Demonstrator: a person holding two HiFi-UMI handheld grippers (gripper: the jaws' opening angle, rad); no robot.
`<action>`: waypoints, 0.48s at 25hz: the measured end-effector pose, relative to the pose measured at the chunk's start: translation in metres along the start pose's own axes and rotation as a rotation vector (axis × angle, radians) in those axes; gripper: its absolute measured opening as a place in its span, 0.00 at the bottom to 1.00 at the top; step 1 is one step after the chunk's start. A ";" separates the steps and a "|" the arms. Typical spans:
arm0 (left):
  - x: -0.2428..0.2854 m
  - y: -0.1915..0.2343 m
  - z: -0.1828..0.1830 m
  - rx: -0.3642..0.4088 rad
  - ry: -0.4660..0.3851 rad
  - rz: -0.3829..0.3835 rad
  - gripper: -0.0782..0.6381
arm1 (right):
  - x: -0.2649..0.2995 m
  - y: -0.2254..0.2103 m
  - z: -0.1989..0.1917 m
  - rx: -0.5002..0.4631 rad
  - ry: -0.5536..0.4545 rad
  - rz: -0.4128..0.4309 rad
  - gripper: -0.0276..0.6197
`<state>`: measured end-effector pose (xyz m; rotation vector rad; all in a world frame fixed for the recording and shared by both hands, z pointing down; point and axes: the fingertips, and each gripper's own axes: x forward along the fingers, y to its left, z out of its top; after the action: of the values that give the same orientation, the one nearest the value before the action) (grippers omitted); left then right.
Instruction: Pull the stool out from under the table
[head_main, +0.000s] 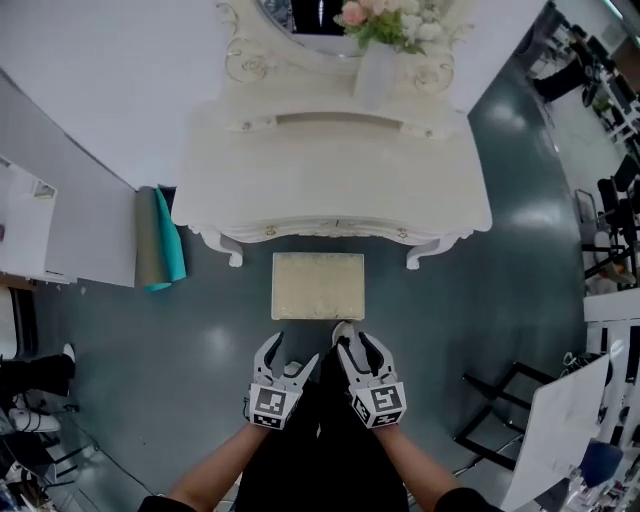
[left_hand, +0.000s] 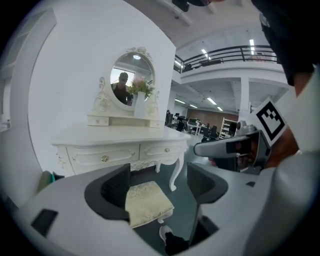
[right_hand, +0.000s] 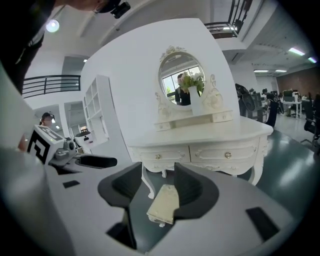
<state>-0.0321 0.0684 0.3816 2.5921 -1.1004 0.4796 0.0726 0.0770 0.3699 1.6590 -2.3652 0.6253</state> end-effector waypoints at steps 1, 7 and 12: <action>-0.011 0.000 0.012 -0.027 -0.005 0.009 0.62 | -0.004 0.007 0.012 0.010 -0.003 0.000 0.37; -0.053 -0.007 0.083 -0.215 -0.092 0.024 0.43 | -0.026 0.030 0.092 0.004 -0.085 0.040 0.30; -0.074 -0.010 0.137 -0.165 -0.171 -0.016 0.13 | -0.036 0.055 0.158 -0.024 -0.189 0.083 0.09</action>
<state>-0.0475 0.0702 0.2263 2.5307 -1.1205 0.1582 0.0481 0.0538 0.2017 1.6856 -2.5731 0.4700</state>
